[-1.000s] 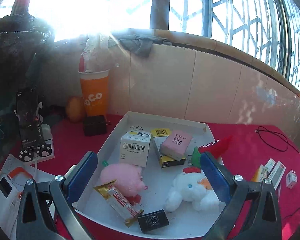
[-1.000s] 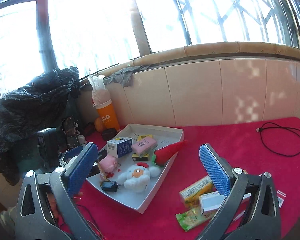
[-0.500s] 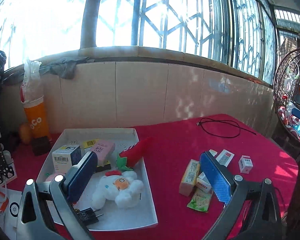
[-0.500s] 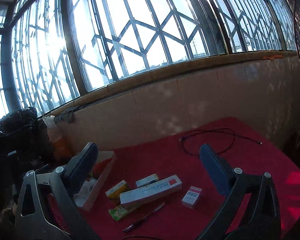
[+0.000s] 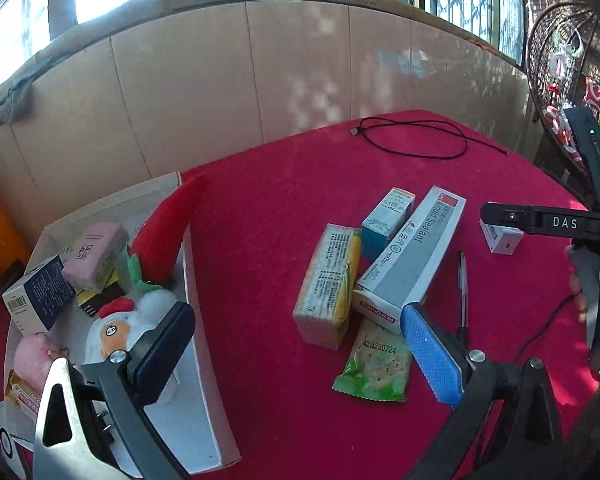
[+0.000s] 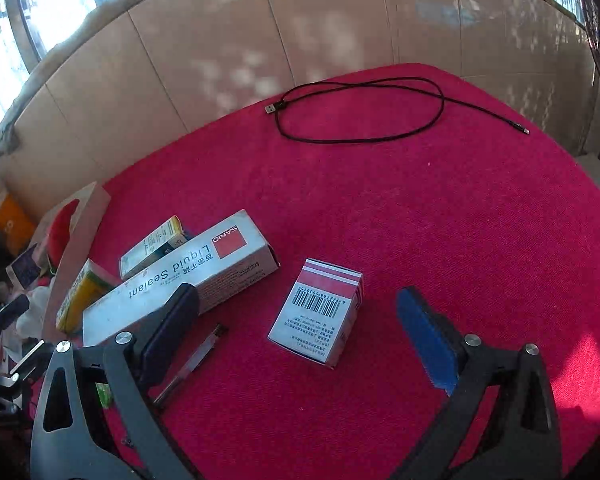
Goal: Organize objects
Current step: 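Grasp the yellow-green juice box with the left gripper while the right grasps the small barcode box, then lift the juice box and barcode box and carry them over the tray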
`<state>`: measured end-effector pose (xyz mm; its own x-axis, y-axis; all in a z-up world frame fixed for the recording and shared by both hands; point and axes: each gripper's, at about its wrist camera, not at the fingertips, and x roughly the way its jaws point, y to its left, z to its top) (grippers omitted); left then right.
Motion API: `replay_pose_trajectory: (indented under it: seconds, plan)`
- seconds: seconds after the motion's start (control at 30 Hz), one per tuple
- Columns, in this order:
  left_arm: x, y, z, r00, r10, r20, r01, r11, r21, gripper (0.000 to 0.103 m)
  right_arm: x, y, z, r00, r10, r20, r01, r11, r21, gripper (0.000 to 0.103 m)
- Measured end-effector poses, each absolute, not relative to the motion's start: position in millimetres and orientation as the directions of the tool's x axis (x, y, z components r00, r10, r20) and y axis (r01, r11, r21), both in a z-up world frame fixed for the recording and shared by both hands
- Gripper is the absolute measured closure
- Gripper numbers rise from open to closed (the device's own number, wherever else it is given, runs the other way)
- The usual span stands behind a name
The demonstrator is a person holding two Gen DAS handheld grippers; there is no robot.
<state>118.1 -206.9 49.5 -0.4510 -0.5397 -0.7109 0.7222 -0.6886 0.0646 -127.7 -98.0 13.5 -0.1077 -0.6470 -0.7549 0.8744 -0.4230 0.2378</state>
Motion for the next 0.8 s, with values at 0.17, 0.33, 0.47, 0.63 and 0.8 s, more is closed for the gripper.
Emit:
replay_pose_trajectory:
  seconds: [0.17,0.33,0.47,0.63,0.8]
  plan:
    - [101.0,-221.9,35.0,-0.36,-0.54,-0.761,0.711,-0.687,0.151,0.0,-121.5,-105.6,-1.8,-0.121,-0.625,-0.771,0.879,-0.428,0.209,0.019]
    - [82.2,-224.3,21.4,-0.372,-0.467,-0.802,0.668,-0.735,0.118,0.022,-124.5,-98.4,-1.1,-0.149,-0.632,-0.761,0.881,-0.434,0.188,0.046]
    - [83.2,-226.2,12.1,-0.385,-0.427,-0.818,0.688,-0.724,0.054,0.078,-123.7,-97.6,-2.6,-0.183,-0.632,-0.753,0.896,-0.422,0.137,0.07]
    - [92.2,-215.6,21.1,-0.439,-0.454,-0.775,0.692,-0.721,0.031,0.079,-130.6,-92.8,-2.7,-0.149,-0.652,-0.743,0.887,-0.42,0.19,0.071]
    - [90.2,-196.7,36.3,-0.478,-0.496,-0.725,0.677,-0.734,0.056,0.08,-128.8,-93.8,-2.0,-0.157,-0.648,-0.746,0.889,-0.422,0.18,0.071]
